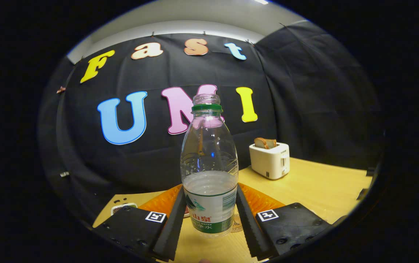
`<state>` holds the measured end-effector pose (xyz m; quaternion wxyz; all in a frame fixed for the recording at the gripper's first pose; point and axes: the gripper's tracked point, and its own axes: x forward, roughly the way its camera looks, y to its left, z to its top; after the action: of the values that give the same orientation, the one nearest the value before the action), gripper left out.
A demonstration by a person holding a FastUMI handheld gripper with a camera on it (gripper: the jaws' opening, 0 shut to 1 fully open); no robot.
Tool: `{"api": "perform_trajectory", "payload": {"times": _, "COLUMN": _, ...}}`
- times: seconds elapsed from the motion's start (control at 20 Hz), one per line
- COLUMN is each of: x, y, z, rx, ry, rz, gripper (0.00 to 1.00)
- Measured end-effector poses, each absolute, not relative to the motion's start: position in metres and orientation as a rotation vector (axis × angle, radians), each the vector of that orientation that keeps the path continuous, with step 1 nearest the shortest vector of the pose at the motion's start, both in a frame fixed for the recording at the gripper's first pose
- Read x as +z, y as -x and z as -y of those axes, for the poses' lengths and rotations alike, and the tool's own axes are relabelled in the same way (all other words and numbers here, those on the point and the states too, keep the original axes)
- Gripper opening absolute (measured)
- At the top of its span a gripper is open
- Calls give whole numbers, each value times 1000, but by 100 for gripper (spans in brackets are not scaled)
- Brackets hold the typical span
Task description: Take the bottle from table, then pour the juice into the cup, finally place the bottle on the coaster
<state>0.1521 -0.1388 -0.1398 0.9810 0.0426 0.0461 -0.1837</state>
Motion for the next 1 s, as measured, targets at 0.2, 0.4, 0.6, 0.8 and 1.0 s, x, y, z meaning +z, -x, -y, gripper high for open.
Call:
{"api": "perform_trajectory", "payload": {"times": 0.2, "x": -143, "y": -183, "z": 148, "rx": -376, "ry": 37, "rz": -62, "gripper": 75}}
{"api": "perform_trajectory", "payload": {"times": 0.4, "x": -172, "y": -203, "z": 165, "rx": -422, "ry": 111, "rz": -81, "gripper": 75}}
{"api": "perform_trajectory", "payload": {"times": 0.6, "x": -211, "y": -217, "z": 173, "rx": -437, "ry": 110, "rz": -114, "gripper": 76}}
{"api": "perform_trajectory", "payload": {"times": 0.8, "x": -248, "y": -218, "z": 186, "rx": -482, "ry": 77, "rz": -140, "gripper": 76}}
{"api": "perform_trajectory", "payload": {"times": 1.0, "x": -270, "y": -216, "z": 202, "rx": -535, "ry": 57, "rz": -141, "gripper": 76}}
